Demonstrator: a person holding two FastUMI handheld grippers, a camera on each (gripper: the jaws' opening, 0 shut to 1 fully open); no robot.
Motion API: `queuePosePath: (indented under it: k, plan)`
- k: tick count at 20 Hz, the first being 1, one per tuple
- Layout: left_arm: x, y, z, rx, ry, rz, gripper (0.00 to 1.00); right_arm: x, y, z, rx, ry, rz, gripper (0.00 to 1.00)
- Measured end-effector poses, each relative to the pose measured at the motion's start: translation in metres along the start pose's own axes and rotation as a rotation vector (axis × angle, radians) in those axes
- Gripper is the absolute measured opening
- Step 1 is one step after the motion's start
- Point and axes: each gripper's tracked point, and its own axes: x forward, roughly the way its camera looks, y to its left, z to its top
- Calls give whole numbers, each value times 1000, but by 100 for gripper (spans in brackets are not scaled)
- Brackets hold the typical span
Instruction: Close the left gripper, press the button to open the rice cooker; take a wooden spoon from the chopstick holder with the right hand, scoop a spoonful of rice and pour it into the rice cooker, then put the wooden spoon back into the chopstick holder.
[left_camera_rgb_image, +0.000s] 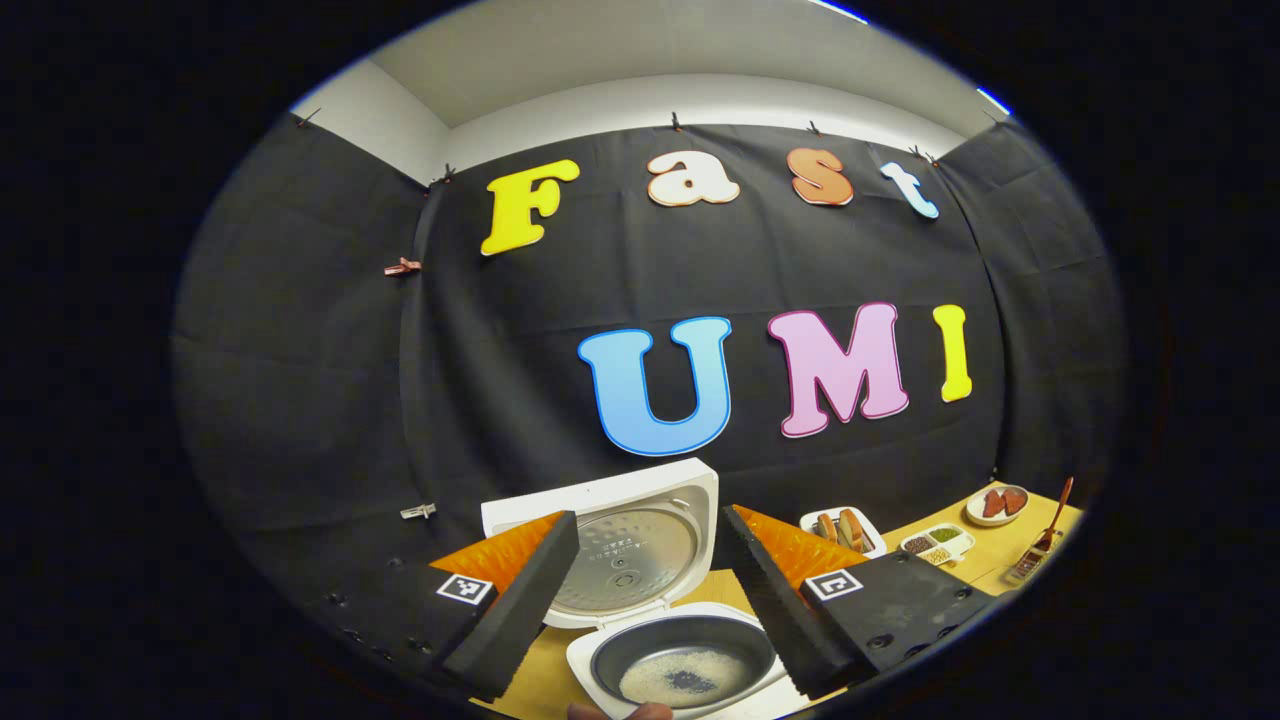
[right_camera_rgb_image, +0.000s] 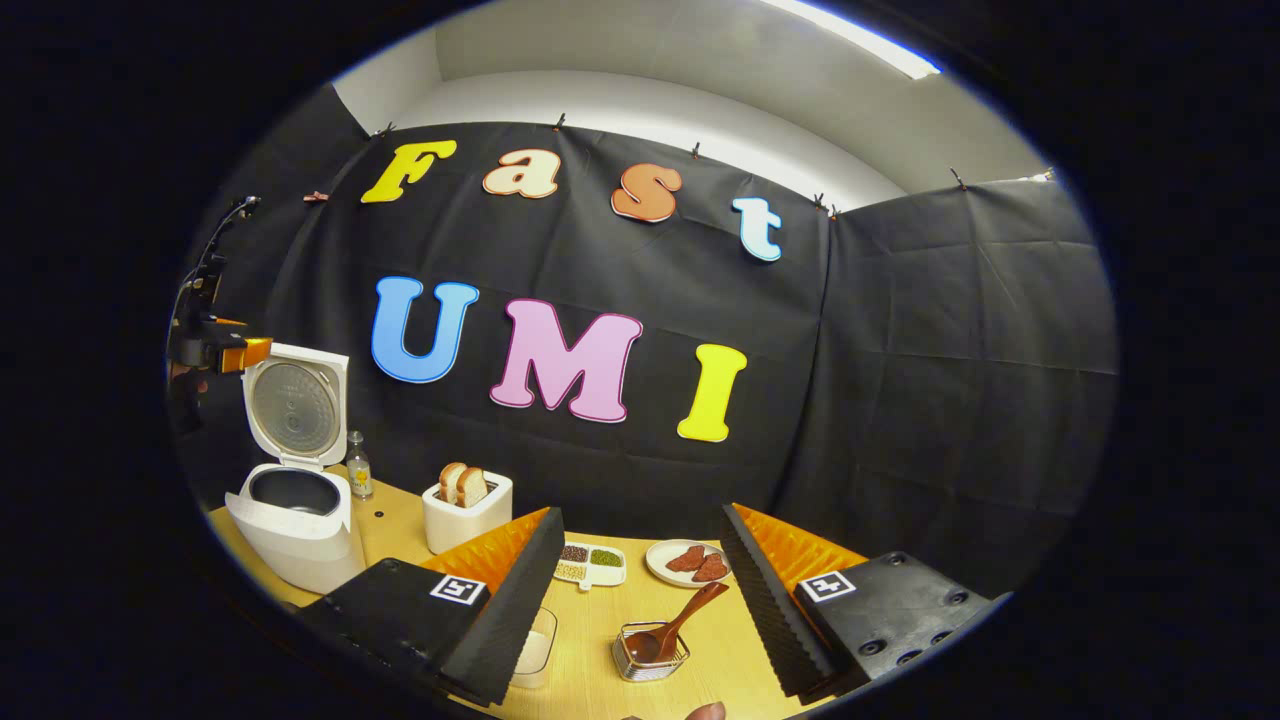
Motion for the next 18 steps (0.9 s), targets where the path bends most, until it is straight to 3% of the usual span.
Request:
queuePosePath:
  k: [4,11,16,18]
  plan:
    - [-25,-28,3,-27,16,24,97,21,-29,-38,63,82,54,98]
    - [-65,-81,4,-44,61,78,97,68,-74,-145,182,290,107,98]
    - [-92,-110,-2,-38,110,132,97,98,-70,-215,276,417,209,98]
    - [-103,-121,-5,-27,130,154,97,111,-66,-237,316,459,240,93]
